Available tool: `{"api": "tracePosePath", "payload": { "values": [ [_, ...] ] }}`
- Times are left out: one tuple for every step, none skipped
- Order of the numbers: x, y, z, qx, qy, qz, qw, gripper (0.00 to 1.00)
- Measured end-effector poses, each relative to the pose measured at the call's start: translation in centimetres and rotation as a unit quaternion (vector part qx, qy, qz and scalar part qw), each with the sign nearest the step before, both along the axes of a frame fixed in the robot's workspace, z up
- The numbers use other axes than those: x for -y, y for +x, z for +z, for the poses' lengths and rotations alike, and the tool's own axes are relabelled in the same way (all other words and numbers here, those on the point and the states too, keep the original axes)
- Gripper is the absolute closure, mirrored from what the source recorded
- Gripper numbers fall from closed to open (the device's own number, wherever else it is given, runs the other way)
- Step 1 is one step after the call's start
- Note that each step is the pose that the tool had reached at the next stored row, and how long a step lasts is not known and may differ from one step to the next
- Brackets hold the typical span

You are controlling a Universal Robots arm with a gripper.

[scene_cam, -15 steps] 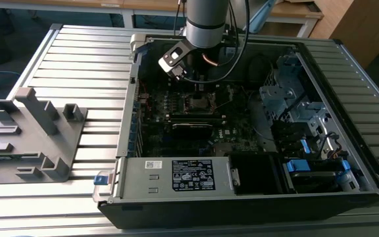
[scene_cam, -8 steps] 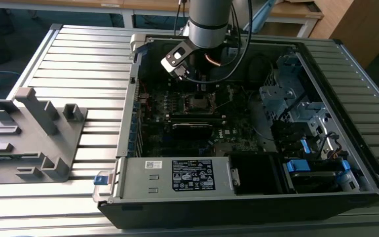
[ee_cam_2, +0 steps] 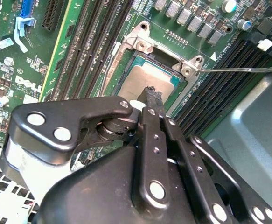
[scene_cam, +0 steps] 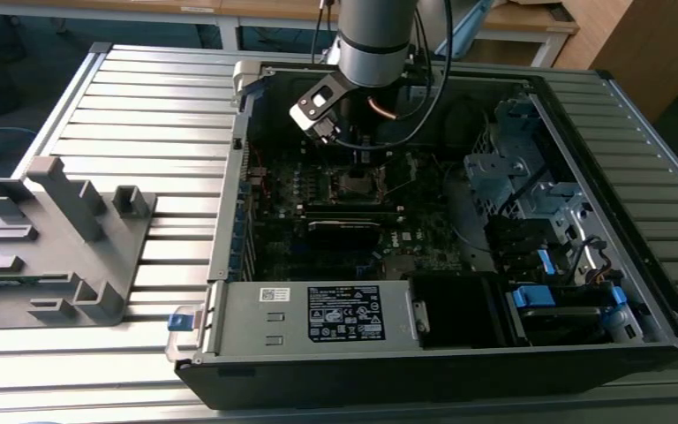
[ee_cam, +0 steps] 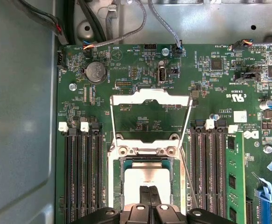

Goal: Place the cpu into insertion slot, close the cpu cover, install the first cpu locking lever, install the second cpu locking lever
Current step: 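Close the cpu cover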

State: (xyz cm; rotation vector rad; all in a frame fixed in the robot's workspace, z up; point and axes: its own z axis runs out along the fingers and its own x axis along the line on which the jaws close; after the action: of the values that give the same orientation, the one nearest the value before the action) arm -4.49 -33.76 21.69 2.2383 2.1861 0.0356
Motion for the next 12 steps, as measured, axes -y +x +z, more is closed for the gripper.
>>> {"api": "tracePosePath", "payload": {
  "values": [
    [0.00, 0.00, 0.01, 0.0001, 0.0001, 0.000, 1.00000, 0.89],
    [0.00, 0.00, 0.03, 0.0000, 0.0001, 0.000, 1.00000, 0.89],
    [0.00, 0.00, 0.06, 0.0000, -0.0001, 0.000, 1.00000, 0.89],
    [0.00, 0.00, 0.10, 0.0000, 0.0000, 0.000, 1.00000, 0.89],
    [0.00, 0.00, 0.14, 0.0000, -0.0001, 0.000, 1.00000, 0.89],
    [0.00, 0.00, 0.17, 0.0000, 0.0000, 0.000, 1.00000, 0.89],
    [0.00, 0.00, 0.20, 0.0000, 0.0000, 0.000, 1.00000, 0.89],
    [0.00, 0.00, 0.24, 0.0000, 0.0000, 0.000, 1.00000, 0.89],
    [0.00, 0.00, 0.28, 0.0000, 0.0000, 0.000, 1.00000, 0.89],
    [0.00, 0.00, 0.32, 0.0000, 0.0000, 0.000, 1.00000, 0.89],
    [0.00, 0.00, 0.37, 0.0000, -0.0001, 0.000, 1.00000, 0.89],
    [0.00, 0.00, 0.42, 0.0000, 0.0000, 0.000, 1.00000, 0.89]
  ]
}}
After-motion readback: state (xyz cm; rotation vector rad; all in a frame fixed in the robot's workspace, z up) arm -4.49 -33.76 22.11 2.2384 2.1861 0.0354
